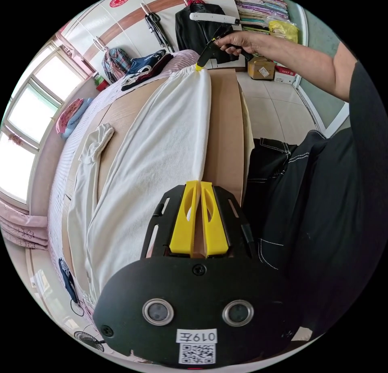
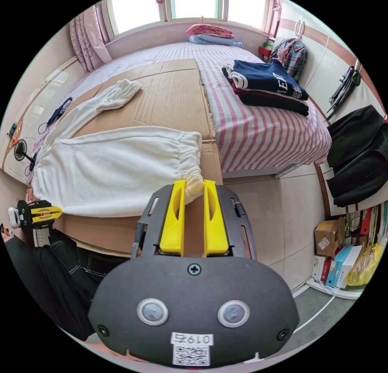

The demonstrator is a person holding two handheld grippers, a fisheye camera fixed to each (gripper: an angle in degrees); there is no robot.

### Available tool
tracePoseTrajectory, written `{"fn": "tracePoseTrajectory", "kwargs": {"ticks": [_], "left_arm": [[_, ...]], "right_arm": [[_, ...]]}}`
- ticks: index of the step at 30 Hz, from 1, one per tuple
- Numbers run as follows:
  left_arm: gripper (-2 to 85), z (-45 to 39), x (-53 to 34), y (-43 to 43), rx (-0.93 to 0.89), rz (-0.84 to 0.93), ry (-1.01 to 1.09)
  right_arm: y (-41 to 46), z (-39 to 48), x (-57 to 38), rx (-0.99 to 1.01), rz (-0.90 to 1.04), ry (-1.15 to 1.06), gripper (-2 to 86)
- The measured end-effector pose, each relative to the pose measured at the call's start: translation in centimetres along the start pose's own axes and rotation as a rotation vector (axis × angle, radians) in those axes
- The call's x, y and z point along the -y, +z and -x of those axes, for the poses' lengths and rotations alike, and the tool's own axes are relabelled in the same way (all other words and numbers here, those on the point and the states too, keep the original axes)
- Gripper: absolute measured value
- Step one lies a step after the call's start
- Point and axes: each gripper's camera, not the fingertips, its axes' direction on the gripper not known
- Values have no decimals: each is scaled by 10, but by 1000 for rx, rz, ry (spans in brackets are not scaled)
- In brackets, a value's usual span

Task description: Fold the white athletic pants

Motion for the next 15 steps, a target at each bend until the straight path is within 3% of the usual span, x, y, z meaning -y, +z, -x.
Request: {"fn": "tracePoseTrajectory", "kwargs": {"ticks": [6,10,12,15], "left_arm": [[12,26,-23,-29,-58,-33,-104],[14,58,-73,-78,-128,-134,-257],[15,75,-112,-111,-75,-193,-388],[22,110,-205,-167,188,-198,-760]], "right_arm": [[25,25,-5,-66,41,18,80],[8,42,-27,-145,-40,86,108],[-8,56,-41,-186,-112,95,112],[-34,120,-59,-194,-284,-58,85]]}}
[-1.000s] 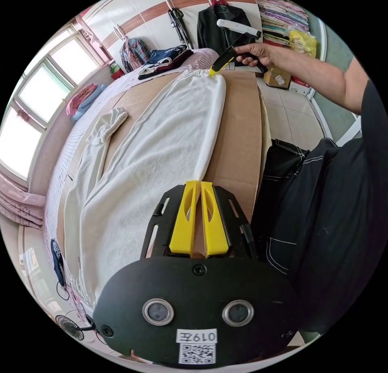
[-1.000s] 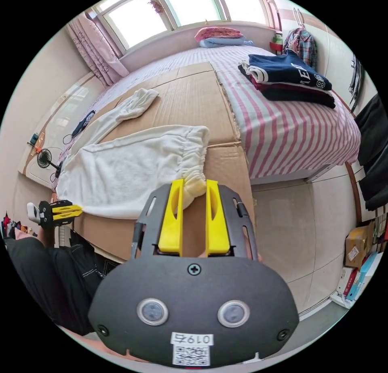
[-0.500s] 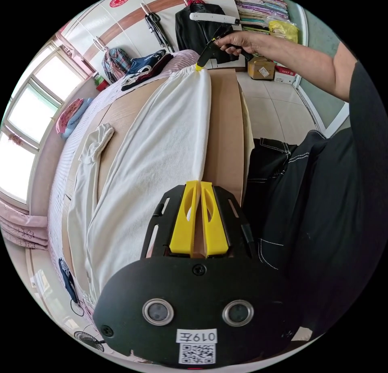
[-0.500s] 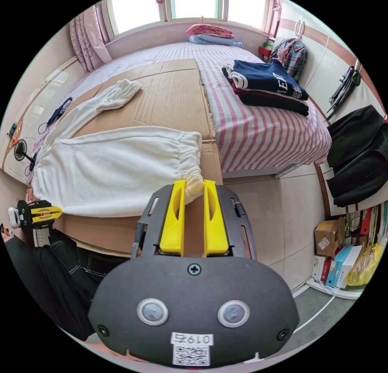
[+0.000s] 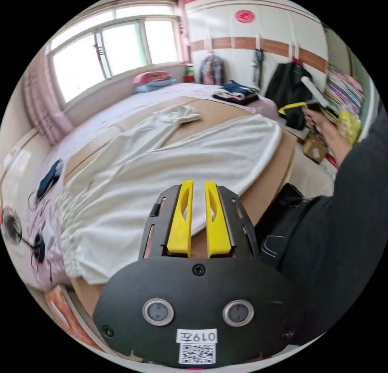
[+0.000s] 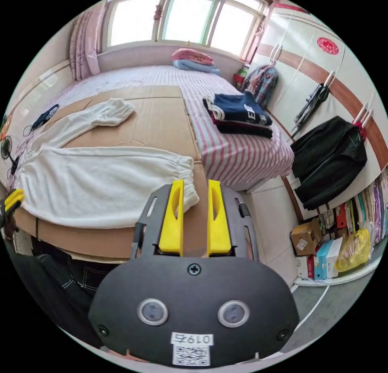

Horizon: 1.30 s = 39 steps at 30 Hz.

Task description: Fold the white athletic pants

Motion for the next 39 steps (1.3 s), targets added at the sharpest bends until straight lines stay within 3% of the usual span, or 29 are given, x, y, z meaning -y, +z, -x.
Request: {"fn": "tracePoseTrajectory", "kwargs": {"ticks": [2,5,8,11,15,20,27,30,39], "left_arm": [[34,87,-39,-42,265,10,-328],[55,188,-93,-83,440,109,-707],[72,256,-137,-109,367,121,-953],[88,291,-160,-122,250,77,-1064],[102,317,-175,-129,146,75,-1148],[102,347,-188,-147,48,-2,-1240],[77,371,-184,-168,109,-11,-1256],[53,375,-186,-182,113,-38,-1242],[15,365,-175,-234,196,-57,-1121]], "right_arm": [[-21,80,5,163,-133,-182,68],[-38,209,8,500,-223,-452,75],[-65,351,-6,693,-282,-766,83],[-87,463,-32,719,-358,-1003,87],[-99,559,-67,778,-320,-1191,103],[-89,643,-128,544,-338,-1319,117],[-73,684,-156,482,-323,-1290,96],[-70,694,-160,432,-341,-1248,42],[-82,687,-154,606,-319,-1223,-1]]}}
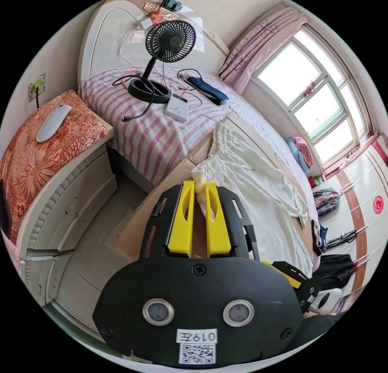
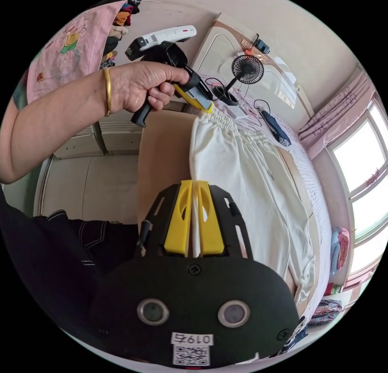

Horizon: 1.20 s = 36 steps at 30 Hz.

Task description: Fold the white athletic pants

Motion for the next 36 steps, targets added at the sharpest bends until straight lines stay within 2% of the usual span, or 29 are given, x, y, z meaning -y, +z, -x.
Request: {"fn": "tracePoseTrajectory", "kwargs": {"ticks": [5,15,23,27,30,36], "left_arm": [[12,-6,-8,-2,86,13,41],[11,-12,-12,2,125,2,41],[11,-33,-25,25,181,15,75],[12,-44,-30,35,180,9,66],[15,-56,-33,44,193,12,86],[32,-80,-41,68,223,40,116]], "right_arm": [[1,0,-1,45,-22,-12,-2],[-6,-22,2,65,-63,-45,-1],[-15,-68,-10,141,-48,-15,8],[-46,-100,-32,117,-73,1,13],[-79,-155,-75,119,-74,137,12],[-145,-295,-239,-41,119,607,3]]}}
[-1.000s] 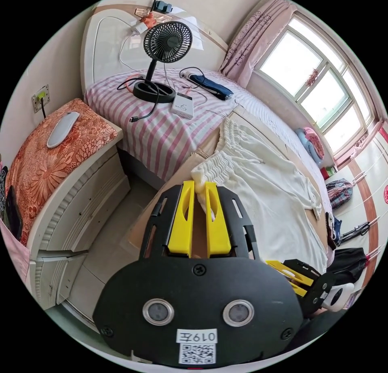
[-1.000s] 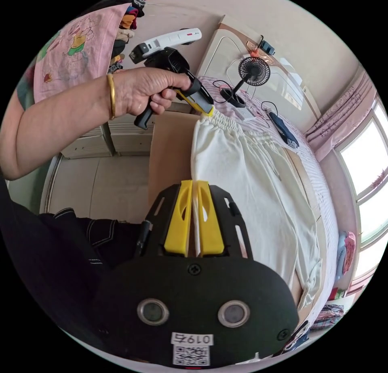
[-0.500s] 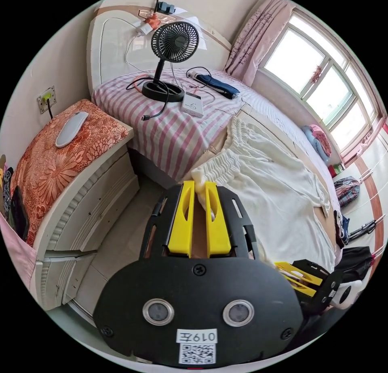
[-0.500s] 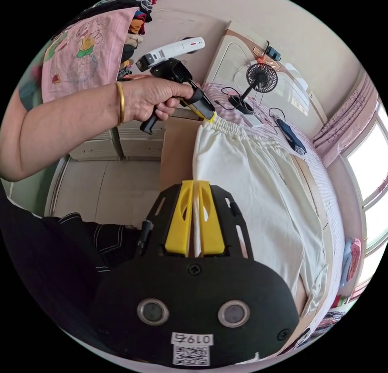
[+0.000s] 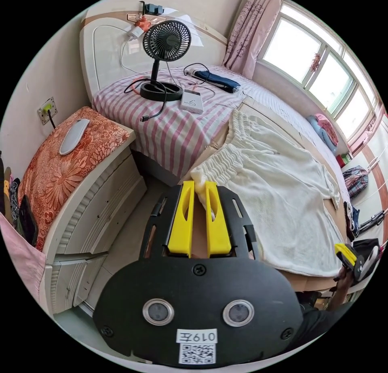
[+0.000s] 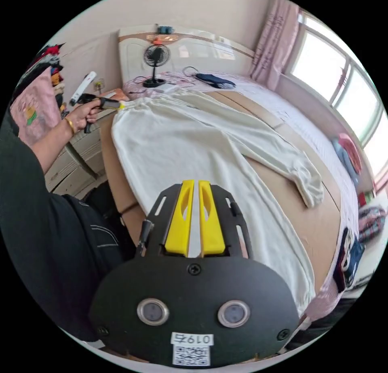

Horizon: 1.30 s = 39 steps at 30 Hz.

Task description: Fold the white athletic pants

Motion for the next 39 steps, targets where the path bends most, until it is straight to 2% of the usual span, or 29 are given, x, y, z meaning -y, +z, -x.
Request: {"fn": "tracePoseTrajectory", "kwargs": {"ticks": [2,6,10,12,14,17,22,29,39], "left_arm": [[48,-14,0,7,12,28,13],[72,-37,-4,5,103,30,44],[72,-93,-13,-24,194,-176,148],[66,-142,-17,-31,107,-274,323],[65,-220,-19,-17,-143,-263,554],[67,-338,-32,23,-449,-154,844],[73,-493,-61,101,-655,38,1131],[74,-612,-99,182,-634,183,1401],[29,-673,-145,236,-557,207,1519]], "right_arm": [[-27,-88,-36,-103,66,177,0],[-82,-198,-84,-237,102,384,11],[-122,-299,-128,-162,64,563,49],[-122,-333,-140,-108,85,606,65],[-119,-365,-148,-74,107,620,77],[-117,-388,-150,-78,141,601,88],[-120,-418,-154,-39,175,600,101],[-147,-443,-159,-17,150,593,100],[-186,-442,-149,-133,188,525,86]]}}
